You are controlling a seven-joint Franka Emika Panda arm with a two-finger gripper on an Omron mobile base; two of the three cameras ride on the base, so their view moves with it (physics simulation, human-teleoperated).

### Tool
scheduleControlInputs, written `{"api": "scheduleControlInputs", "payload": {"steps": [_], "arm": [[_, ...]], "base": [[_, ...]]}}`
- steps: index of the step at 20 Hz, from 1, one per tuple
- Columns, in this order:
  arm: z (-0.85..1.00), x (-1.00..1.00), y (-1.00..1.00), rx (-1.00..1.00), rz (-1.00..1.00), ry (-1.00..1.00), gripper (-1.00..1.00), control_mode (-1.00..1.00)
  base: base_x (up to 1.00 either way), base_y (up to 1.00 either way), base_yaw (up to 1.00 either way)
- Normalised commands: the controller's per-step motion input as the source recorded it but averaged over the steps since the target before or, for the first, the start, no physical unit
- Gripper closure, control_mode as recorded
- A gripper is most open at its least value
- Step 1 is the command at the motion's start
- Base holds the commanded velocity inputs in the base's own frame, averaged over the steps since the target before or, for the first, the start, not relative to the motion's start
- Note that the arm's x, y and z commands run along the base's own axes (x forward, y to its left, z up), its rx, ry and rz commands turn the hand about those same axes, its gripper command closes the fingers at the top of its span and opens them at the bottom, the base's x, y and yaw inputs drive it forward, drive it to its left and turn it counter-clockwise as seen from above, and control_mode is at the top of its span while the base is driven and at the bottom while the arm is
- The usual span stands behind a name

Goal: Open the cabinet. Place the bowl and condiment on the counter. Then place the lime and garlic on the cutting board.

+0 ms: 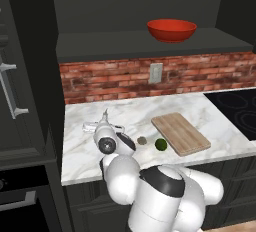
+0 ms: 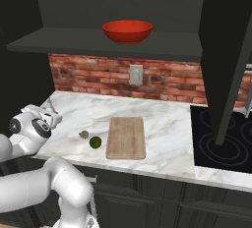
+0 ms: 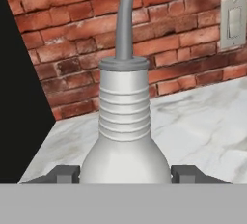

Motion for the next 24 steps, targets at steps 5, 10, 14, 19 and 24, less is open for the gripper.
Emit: {"api": "scheduleControlInputs", "payload": {"steps": [5,10,14,19,24], "arm": [[-0.15,0.0,0.1,0.0,0.0,0.0,1.0,-1.0],[-0.15,0.0,0.08,0.0,0.0,0.0,1.0,-1.0],[-0.15,0.0,0.04,0.0,0.0,0.0,1.0,-1.0],[-0.15,0.0,0.03,0.0,0.0,0.0,1.0,-1.0],[-0.2,0.0,0.01,0.0,0.0,0.0,1.0,-1.0]], "base": [[0.0,0.0,0.0],[0.0,0.0,0.0],[0.0,0.0,0.0],[0.0,0.0,0.0],[0.0,0.0,0.0]]}}
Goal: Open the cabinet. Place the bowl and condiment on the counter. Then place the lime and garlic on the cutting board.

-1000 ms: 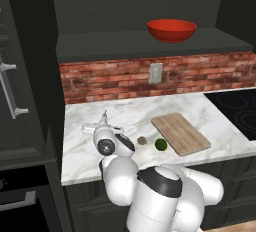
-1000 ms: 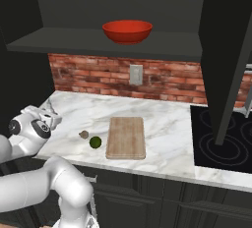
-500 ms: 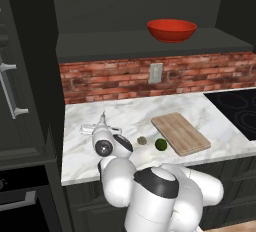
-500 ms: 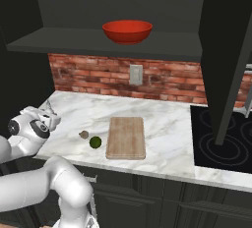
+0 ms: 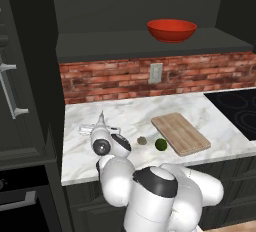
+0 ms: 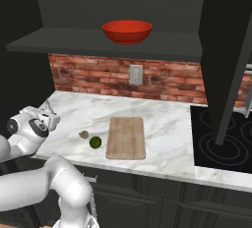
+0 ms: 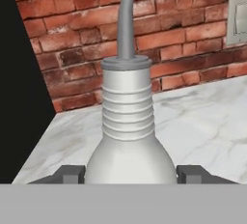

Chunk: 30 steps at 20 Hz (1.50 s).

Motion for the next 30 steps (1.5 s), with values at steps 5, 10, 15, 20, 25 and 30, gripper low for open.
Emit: {"api": "scheduleControlInputs", "payload": {"steps": [5,10,15,20,25,30], "arm": [[-0.18,0.0,0.0,0.0,0.0,0.0,-1.0,-1.0],[-0.06,-0.1,0.0,0.0,0.0,0.0,-1.0,-1.0],[0.0,-0.47,0.0,0.01,0.0,0.0,-1.0,-1.0],[0.12,-0.49,0.0,0.04,0.0,0.0,-1.0,-1.0],[0.87,-0.46,0.05,0.14,0.0,-0.01,-1.0,-1.0],[0.96,-0.46,0.01,0.14,0.0,0.0,-1.0,-1.0]], "base": [[0.0,0.0,0.0],[0.0,0.0,0.0],[0.0,0.0,0.0],[0.0,0.0,0.0],[0.0,0.0,0.0],[0.0,0.0,0.0]]}}
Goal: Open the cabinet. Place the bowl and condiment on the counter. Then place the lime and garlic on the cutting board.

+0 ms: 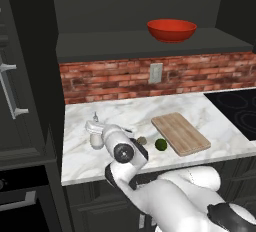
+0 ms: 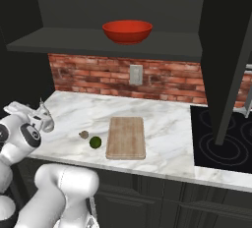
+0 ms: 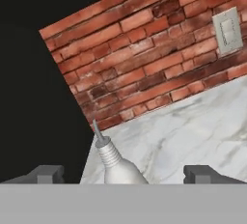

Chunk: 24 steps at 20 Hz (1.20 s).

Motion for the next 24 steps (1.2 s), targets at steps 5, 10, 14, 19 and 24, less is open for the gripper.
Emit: {"api": "scheduleControlInputs", "payload": {"steps": [5,10,14,19,24], "arm": [[0.68,-0.54,0.0,0.09,0.0,0.0,-1.0,-1.0],[0.5,-0.57,-0.18,0.06,0.0,0.0,-1.0,-1.0],[0.49,-0.65,-0.35,0.08,-0.05,0.0,-1.0,-1.0],[0.68,-0.35,-0.37,0.13,-0.17,0.05,-1.0,-1.0],[0.51,-0.29,-0.68,0.17,-0.17,0.05,-1.0,-1.0]], "base": [[0.0,0.0,0.0],[0.0,0.0,0.0],[0.0,0.0,0.0],[0.0,0.0,0.0],[0.0,0.0,0.0]]}}
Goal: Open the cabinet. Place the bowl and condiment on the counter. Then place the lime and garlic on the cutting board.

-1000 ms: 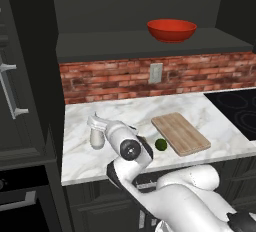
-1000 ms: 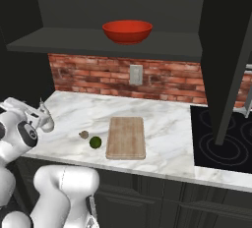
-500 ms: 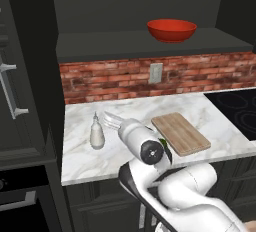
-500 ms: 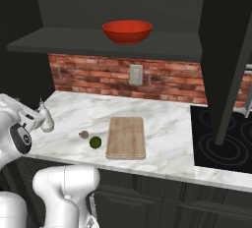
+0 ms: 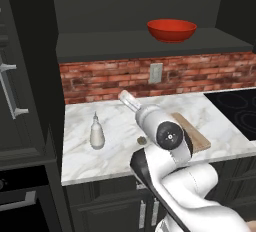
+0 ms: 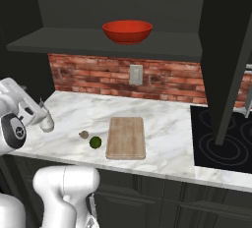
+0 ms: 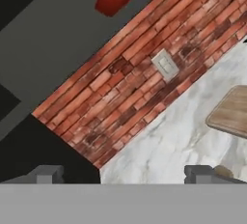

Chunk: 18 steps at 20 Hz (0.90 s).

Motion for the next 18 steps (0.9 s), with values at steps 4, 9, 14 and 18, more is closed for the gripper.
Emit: {"api": "scheduleControlInputs", "payload": {"steps": [4,9,14,18], "arm": [[0.05,-0.48,-0.51,0.12,-0.09,-0.1,-1.0,-1.0],[0.23,-0.45,-0.53,0.16,-0.07,-0.2,-1.0,-1.0],[0.47,-0.17,-0.65,0.22,-0.04,-0.07,-1.0,-1.0],[0.39,-0.01,-0.63,0.23,0.0,-0.02,-1.0,-1.0]], "base": [[0.0,0.0,0.0],[0.0,0.0,0.0],[0.0,0.0,0.0],[0.0,0.0,0.0]]}}
